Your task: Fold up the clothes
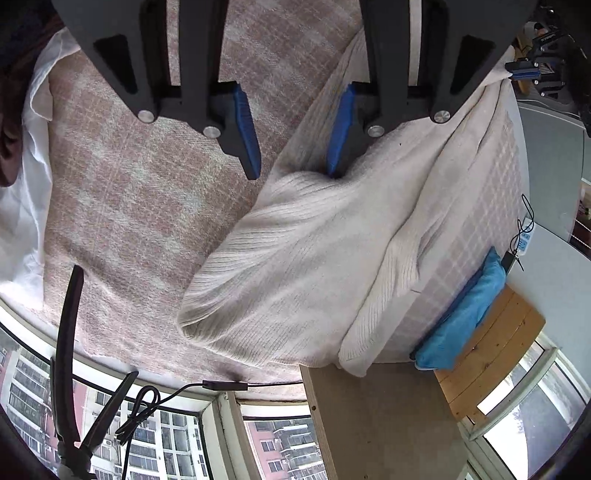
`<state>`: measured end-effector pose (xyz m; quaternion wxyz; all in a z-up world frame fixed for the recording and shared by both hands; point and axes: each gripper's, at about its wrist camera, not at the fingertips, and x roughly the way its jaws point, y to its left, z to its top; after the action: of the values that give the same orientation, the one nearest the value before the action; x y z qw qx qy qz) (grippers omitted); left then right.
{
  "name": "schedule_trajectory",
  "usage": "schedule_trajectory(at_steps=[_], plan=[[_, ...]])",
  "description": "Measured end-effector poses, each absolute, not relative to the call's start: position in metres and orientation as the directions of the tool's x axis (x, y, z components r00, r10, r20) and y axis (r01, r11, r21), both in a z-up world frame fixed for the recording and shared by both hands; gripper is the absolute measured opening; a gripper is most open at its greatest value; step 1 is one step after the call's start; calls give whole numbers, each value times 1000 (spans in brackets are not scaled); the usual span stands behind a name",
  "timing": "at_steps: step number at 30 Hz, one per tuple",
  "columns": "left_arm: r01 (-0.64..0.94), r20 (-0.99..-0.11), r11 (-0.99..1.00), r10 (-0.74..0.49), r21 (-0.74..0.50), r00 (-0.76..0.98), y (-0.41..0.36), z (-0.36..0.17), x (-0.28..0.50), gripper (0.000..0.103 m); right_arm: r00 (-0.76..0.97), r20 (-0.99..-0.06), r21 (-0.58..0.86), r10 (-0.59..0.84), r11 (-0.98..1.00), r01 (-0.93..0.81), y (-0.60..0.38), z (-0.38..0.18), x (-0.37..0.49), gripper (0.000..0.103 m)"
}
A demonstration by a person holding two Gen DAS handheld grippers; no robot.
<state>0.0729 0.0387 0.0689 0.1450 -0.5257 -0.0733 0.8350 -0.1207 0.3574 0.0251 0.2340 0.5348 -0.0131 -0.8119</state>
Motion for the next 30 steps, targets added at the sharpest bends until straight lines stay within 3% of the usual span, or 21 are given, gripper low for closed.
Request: schedule_trajectory(at_steps=[2, 5, 6, 10, 11, 16, 19, 24, 27, 29, 30], plan=[[-182, -855, -945, 325, -273, -404, 46, 69, 75, 3, -313, -874, 253, -372, -898, 360, 354, 20, -122, 37], [-236, -829, -907, 415, -348, -375, 67, 68, 83, 3, -296, -877, 286, -379, -906, 312, 360, 12, -124, 10], [-268, -808, -866, 494, -423, -321, 76, 66, 87, 5, -305, -875, 288, -375, -911, 294, 366, 12, -123, 10], [-212, -826, -885, 464, -415, -320, 63, 58, 89, 31, -291, -881, 321, -373, -923, 212, 386, -1, -127, 10], [-197, -831, -890, 454, -411, -321, 60, 56, 90, 32, -283, -872, 360, -400, -915, 184, 390, -4, -128, 10], [-141, -858, -914, 406, -381, -315, 50, 46, 92, 32, -252, -782, 586, -570, -810, 14, 415, -17, -132, 10], [-217, -860, -908, 411, -358, -303, 71, 49, 100, 32, -240, -766, 618, -596, -786, -24, 422, -20, -133, 10], [-389, -873, -868, 421, -308, -247, 125, 54, 120, 35, -235, -802, 559, -549, -829, 29, 410, -12, -130, 11], [-463, -907, -862, 345, -205, -240, 153, 42, 129, 37, -228, -812, 544, -537, -838, 35, 406, -12, -130, 12], [-468, -931, -870, 286, -153, -226, 161, 30, 127, 33, -216, -823, 530, -525, -847, 41, 405, -11, -129, 13], [-454, -927, -872, 305, -181, -217, 156, 30, 125, 24, -206, -831, 519, -516, -854, 43, 404, -11, -128, 15]])
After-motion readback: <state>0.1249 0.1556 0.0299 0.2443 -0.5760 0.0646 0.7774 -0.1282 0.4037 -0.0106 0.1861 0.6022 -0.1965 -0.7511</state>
